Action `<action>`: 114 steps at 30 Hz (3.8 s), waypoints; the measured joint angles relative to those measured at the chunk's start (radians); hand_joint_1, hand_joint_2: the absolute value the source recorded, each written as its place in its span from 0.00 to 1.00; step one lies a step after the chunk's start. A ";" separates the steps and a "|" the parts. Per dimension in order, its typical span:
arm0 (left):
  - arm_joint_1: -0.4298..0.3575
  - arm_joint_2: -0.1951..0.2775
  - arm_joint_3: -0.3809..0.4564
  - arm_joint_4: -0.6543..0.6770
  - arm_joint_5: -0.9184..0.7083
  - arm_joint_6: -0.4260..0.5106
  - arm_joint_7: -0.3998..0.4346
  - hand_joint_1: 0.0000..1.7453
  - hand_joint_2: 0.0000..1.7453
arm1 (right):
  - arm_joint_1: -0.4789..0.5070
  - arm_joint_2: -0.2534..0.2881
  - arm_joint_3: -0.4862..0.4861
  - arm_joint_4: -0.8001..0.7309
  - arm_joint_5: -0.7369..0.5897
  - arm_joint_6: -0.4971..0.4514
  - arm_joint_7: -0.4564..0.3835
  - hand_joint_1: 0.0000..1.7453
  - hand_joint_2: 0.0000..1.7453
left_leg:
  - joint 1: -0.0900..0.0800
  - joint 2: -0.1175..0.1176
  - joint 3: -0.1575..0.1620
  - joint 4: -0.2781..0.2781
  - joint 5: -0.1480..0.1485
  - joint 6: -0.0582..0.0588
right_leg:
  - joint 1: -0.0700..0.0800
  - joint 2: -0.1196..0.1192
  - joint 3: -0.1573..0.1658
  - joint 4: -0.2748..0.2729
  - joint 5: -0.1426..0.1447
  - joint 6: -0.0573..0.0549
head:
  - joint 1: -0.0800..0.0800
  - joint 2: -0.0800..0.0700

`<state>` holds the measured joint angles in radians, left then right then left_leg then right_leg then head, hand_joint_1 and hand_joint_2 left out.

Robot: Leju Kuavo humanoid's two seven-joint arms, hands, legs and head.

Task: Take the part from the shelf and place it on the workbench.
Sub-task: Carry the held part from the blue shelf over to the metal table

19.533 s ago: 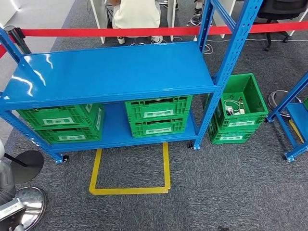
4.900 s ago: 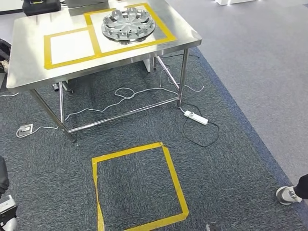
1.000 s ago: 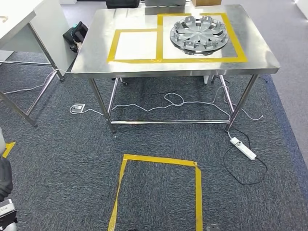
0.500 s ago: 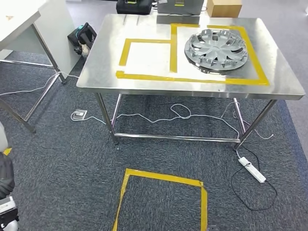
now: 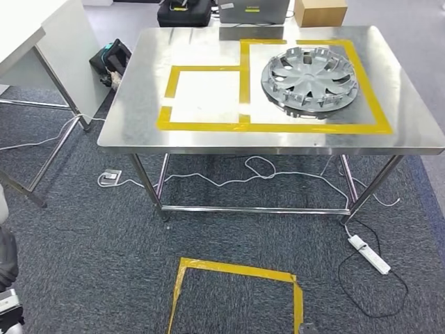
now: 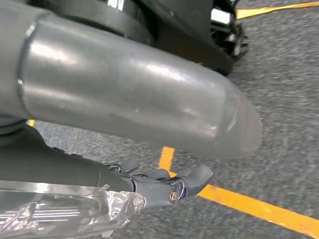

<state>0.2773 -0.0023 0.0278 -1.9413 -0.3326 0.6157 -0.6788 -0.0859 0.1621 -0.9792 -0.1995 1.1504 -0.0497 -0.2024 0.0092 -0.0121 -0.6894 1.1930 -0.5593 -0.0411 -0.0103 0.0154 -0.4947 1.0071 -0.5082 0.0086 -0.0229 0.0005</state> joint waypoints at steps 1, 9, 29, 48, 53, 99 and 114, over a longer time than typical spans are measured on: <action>0.000 0.000 0.000 0.000 0.000 -0.002 0.000 1.00 1.00 | 0.000 0.000 0.000 0.000 0.000 0.000 -0.001 0.00 0.00 | 0.006 0.002 0.009 -0.061 0.066 -0.007 | -0.003 0.001 0.013 0.000 -0.013 0.008 | -0.002 0.000; -0.001 -0.010 -0.002 0.005 -0.003 -0.006 0.002 1.00 1.00 | -0.003 -0.004 0.001 0.000 0.014 -0.008 -0.007 0.00 0.00 | 0.023 0.015 0.033 -0.186 0.183 0.029 | -0.001 -0.006 0.027 0.053 -0.125 0.048 | 0.007 0.000; -0.157 0.003 -0.060 0.094 0.026 -0.029 -0.005 1.00 1.00 | 0.021 -0.014 -0.092 0.000 -0.123 0.017 0.033 0.00 0.00 | -0.008 0.006 0.051 -0.199 0.187 0.039 | 0.027 -0.004 -0.022 0.001 -0.007 0.017 | 0.013 0.000; -0.166 0.015 -0.098 0.115 0.044 -0.051 -0.019 1.00 1.00 | 0.018 -0.032 -0.107 0.000 -0.094 0.017 -0.068 0.00 0.00 | -0.009 0.007 0.050 -0.199 0.183 0.034 | 0.025 -0.004 -0.022 -0.002 -0.010 0.012 | 0.013 0.000; -0.176 0.019 -0.112 0.126 0.026 -0.053 -0.019 1.00 1.00 | 0.018 -0.031 -0.107 0.000 -0.099 0.017 -0.057 0.00 0.00 | -0.009 0.006 0.050 -0.199 0.183 0.034 | 0.025 -0.004 -0.022 -0.002 -0.010 0.012 | 0.013 0.000; -0.112 0.027 -0.086 0.086 0.006 0.000 -0.015 1.00 1.00 | 0.016 -0.030 -0.107 0.000 -0.075 0.036 -0.007 0.00 0.00 | 0.008 0.006 0.081 -0.194 0.138 0.042 | 0.007 -0.003 -0.048 0.049 -0.044 0.048 | 0.016 0.000; -0.119 0.027 -0.086 0.085 -0.004 0.000 -0.013 1.00 1.00 | 0.018 -0.030 -0.108 0.000 -0.074 0.043 0.001 0.00 0.00 | 0.000 0.006 0.108 -0.158 0.078 0.013 | 0.007 -0.006 -0.079 0.016 0.041 0.012 | 0.012 0.000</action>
<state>0.1581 0.0252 -0.0582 -1.8566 -0.3362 0.6153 -0.6916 -0.0675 0.1319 -1.0868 -0.1995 1.0766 -0.0067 -0.2014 0.0090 -0.0066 -0.5816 1.0350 -0.4812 -0.0279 -0.0036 0.0096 -0.5739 1.0228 -0.4670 0.0202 -0.0106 0.0008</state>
